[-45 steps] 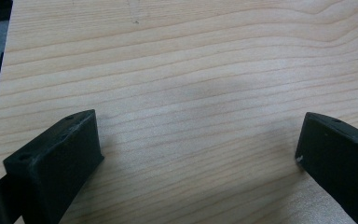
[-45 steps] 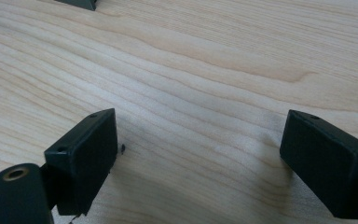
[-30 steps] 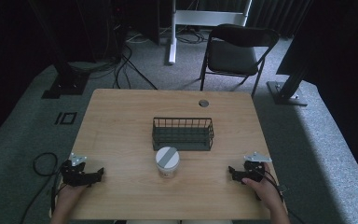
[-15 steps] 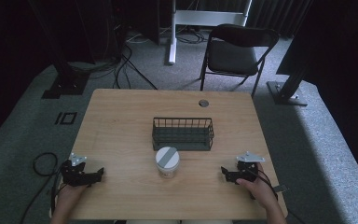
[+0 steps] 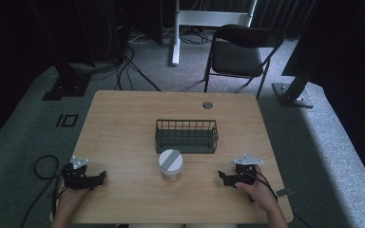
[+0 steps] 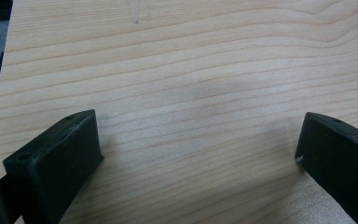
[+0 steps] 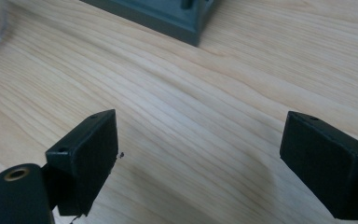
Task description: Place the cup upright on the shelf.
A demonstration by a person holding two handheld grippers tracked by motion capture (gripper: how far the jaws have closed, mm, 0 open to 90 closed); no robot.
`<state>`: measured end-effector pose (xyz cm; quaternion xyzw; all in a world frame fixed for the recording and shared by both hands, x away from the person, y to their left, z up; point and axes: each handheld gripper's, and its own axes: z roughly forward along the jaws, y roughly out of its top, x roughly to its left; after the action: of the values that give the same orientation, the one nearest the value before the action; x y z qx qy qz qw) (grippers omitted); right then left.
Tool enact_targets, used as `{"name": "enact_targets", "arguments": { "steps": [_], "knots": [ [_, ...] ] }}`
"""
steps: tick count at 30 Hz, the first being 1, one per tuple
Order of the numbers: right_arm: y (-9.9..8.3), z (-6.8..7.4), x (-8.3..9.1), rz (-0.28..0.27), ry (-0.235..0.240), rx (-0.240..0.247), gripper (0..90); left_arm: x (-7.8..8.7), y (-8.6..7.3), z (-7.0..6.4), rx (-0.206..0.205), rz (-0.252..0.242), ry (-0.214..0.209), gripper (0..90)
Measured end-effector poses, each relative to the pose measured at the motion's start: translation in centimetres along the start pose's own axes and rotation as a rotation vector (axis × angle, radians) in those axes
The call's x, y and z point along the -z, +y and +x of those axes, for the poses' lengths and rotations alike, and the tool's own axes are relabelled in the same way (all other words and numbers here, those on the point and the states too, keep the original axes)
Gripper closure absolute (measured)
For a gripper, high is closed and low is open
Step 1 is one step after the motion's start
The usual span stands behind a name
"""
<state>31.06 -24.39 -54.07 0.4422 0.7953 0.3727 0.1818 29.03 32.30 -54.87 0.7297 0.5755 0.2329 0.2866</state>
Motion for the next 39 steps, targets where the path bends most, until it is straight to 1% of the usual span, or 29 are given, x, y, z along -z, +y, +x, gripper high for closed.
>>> {"name": "enact_targets", "arguments": {
  "steps": [5,9,10,14,16,17,20,22,32,33,39],
  "knots": [
    [0.3,0.7,-0.3,-0.005,0.022,0.012,11.2,0.0,0.0,0.0,0.000,0.000,0.000,0.1],
    [0.4,1.3,-0.6,-0.011,0.036,0.014,12.9,0.0,0.0,0.0,0.000,0.000,0.000,0.1],
    [0.5,1.6,-0.7,-0.009,0.042,0.021,12.9,0.0,0.0,0.0,0.001,0.000,0.000,0.1],
    [0.7,2.2,-1.0,-0.005,0.056,0.029,12.8,0.0,0.0,0.0,0.000,0.000,0.000,0.1],
    [1.0,2.7,-1.2,-0.010,0.076,0.039,12.8,0.0,0.0,0.0,0.000,0.000,0.000,0.1],
    [1.0,2.9,-1.2,-0.009,0.081,0.049,12.8,0.0,0.0,0.0,0.000,0.000,0.000,0.1],
    [1.2,3.3,-1.4,-0.012,0.092,0.050,12.8,0.0,0.0,0.0,0.000,0.000,0.000,0.1],
    [1.4,3.8,-1.6,-0.012,0.107,0.065,12.6,0.0,0.0,0.0,0.000,0.000,0.000,0.2],
    [1.9,5.0,-2.2,-0.021,0.153,0.081,12.3,0.0,0.0,0.0,0.000,0.000,0.000,0.1],
    [2.0,5.4,-2.3,-0.022,0.166,0.085,12.3,0.0,0.0,0.0,0.000,0.000,0.000,0.1],
    [2.3,6.3,-2.7,-0.029,0.192,0.103,12.4,0.0,0.0,0.0,0.000,0.001,-0.001,0.1]
  ]
}}
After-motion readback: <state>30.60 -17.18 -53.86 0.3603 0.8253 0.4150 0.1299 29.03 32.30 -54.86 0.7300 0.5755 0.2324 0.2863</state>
